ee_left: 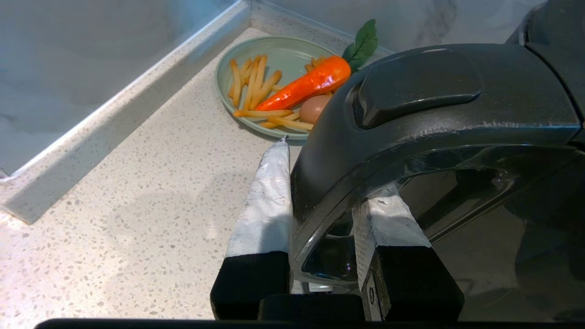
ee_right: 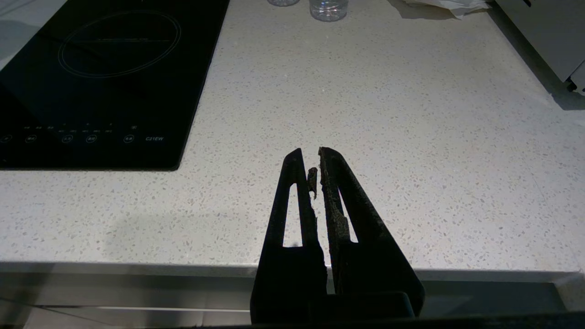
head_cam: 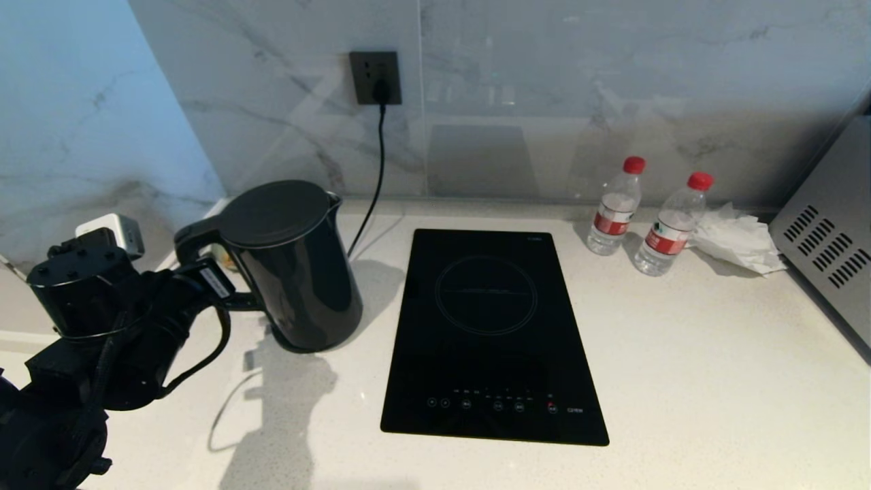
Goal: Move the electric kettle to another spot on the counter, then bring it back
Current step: Place it on the power base
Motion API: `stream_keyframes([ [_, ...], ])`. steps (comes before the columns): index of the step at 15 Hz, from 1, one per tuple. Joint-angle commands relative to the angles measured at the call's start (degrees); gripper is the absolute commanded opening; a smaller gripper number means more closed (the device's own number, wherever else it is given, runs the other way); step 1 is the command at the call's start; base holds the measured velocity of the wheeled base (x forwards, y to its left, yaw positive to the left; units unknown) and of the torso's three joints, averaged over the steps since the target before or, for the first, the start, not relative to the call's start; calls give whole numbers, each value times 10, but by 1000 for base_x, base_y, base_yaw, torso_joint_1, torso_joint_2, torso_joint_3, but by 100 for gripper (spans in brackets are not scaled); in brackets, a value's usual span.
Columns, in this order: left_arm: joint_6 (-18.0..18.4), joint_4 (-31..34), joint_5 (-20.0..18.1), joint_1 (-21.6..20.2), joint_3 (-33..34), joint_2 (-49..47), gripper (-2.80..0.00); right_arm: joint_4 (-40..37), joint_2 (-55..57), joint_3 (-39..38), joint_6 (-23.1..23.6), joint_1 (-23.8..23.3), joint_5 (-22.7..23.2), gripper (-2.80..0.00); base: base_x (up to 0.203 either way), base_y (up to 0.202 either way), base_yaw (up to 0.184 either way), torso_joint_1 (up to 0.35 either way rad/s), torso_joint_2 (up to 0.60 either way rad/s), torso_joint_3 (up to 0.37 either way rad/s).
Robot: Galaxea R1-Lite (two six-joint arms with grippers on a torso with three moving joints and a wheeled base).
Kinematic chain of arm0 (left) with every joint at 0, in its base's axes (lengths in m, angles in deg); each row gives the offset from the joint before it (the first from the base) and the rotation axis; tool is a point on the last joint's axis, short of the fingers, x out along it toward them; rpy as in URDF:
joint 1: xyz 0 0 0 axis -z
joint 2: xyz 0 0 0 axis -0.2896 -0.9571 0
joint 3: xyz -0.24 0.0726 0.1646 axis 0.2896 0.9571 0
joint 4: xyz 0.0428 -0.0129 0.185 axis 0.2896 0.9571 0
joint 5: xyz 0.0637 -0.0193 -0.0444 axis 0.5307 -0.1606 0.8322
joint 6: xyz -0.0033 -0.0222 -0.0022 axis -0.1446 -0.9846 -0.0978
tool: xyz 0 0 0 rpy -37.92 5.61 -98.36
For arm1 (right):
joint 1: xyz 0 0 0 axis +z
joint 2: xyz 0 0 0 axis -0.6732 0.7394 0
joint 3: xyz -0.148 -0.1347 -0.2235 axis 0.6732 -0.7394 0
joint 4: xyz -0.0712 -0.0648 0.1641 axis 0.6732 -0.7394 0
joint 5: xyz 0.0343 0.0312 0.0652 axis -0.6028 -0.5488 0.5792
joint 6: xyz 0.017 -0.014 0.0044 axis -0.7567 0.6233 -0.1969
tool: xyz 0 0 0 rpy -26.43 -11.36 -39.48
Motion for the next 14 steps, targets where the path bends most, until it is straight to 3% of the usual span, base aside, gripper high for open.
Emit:
stream_keyframes([
  [1, 5, -4, 4, 2, -1, -1, -280, 0, 0, -1, 0, 0, -1, -280, 0, 0, 0, 0, 0, 0],
  [5, 25, 18, 49, 3, -13, -8, -280, 0, 0, 0, 0, 0, 0, -280, 0, 0, 0, 0, 0, 0],
  [11, 39, 19, 69, 24, -25, -11, -280, 0, 0, 0, 0, 0, -1, -280, 0, 0, 0, 0, 0, 0],
  [14, 44, 57, 83, 38, -51, -10, -280, 0, 0, 0, 0, 0, -1, -280, 0, 0, 0, 0, 0, 0],
])
